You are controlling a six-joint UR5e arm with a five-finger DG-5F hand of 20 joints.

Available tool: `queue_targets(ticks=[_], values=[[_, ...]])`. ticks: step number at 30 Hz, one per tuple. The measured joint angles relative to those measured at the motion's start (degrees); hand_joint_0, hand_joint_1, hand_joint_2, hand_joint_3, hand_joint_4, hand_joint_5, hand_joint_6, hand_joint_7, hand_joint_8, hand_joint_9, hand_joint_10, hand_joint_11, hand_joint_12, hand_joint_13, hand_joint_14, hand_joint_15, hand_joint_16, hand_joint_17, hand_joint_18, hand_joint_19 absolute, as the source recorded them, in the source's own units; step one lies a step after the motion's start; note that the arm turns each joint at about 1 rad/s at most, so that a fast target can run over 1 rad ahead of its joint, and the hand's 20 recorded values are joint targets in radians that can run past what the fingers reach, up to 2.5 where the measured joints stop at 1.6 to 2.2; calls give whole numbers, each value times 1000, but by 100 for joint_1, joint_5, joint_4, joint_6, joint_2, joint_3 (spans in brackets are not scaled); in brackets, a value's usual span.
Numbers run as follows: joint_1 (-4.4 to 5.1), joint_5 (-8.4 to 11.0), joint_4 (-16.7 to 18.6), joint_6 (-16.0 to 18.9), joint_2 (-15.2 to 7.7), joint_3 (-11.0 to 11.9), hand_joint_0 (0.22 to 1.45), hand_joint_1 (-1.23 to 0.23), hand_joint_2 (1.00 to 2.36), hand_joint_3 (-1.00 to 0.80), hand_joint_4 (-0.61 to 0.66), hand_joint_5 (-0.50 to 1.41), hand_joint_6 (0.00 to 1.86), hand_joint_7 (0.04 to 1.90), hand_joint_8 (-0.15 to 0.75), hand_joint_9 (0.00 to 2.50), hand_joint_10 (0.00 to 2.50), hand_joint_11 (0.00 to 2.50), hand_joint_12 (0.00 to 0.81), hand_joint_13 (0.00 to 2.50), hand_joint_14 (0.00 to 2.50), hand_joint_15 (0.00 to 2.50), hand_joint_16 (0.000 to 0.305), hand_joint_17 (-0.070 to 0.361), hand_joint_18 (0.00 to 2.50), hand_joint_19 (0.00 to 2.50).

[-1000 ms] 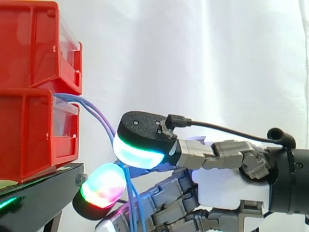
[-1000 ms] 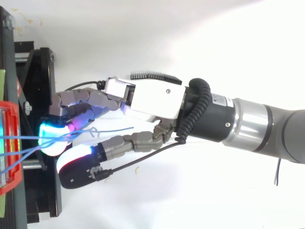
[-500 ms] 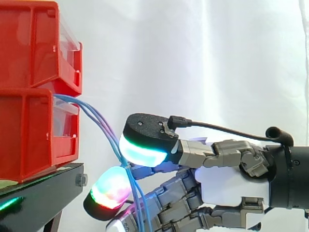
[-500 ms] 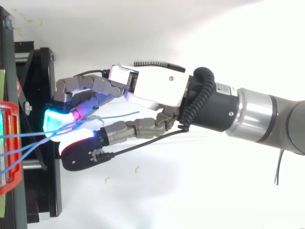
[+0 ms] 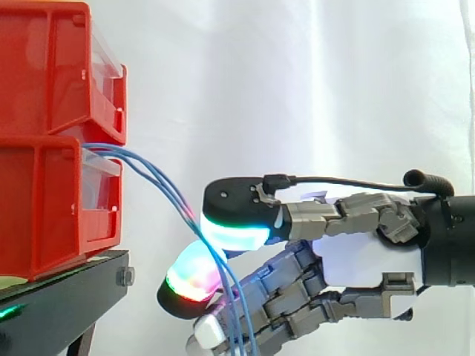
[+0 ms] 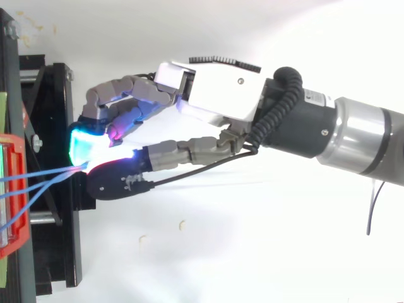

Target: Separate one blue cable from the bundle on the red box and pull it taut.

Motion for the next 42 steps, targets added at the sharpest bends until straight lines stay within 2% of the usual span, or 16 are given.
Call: queue_targets(ticks=[6, 12, 15, 20, 27, 31, 33, 36, 42], values=[[33, -14, -378, -18, 130, -1, 615, -786, 1013, -224, 176, -177, 823, 899, 331, 758, 10, 460, 381, 686, 10, 328, 52, 116, 664, 325], [73, -3, -473, 12, 165, -1, 611, -829, 1010, -345, 178, -179, 823, 903, 322, 767, 13, 483, 373, 707, 11, 345, 49, 111, 684, 345], [86, -2, -481, 67, 180, -1, 587, -784, 1006, -415, 178, -169, 827, 923, 332, 803, 14, 502, 376, 719, 12, 342, 49, 111, 692, 351], [108, 0, -521, 130, 237, -1, 543, -648, 1004, -421, 191, -150, 813, 952, 344, 834, 11, 495, 385, 738, 10, 348, 50, 113, 703, 362], [118, -7, -594, 198, 264, -1, 546, -566, 1005, -430, 195, -133, 795, 1005, 355, 866, 13, 489, 390, 757, 11, 357, 50, 113, 709, 372], [126, -4, -603, 237, 266, -1, 576, -635, 1012, -324, 163, -140, 807, 1053, 347, 865, 14, 505, 384, 762, 11, 365, 48, 109, 718, 384], [131, -2, -604, 264, 270, 0, 580, -670, 1012, -287, 173, -150, 835, 1020, 351, 869, 11, 531, 389, 770, 12, 366, 49, 111, 735, 373], [135, -3, -616, 308, 271, 0, 601, -775, 1015, -210, 100, -159, 856, 1035, 348, 859, 12, 575, 393, 776, 11, 374, 49, 111, 753, 370], [145, -3, -688, 383, 308, 4, 634, -868, 1017, -195, 22, -179, 897, 1027, 338, 848, 15, 609, 384, 771, 12, 375, 47, 107, 764, 360]])
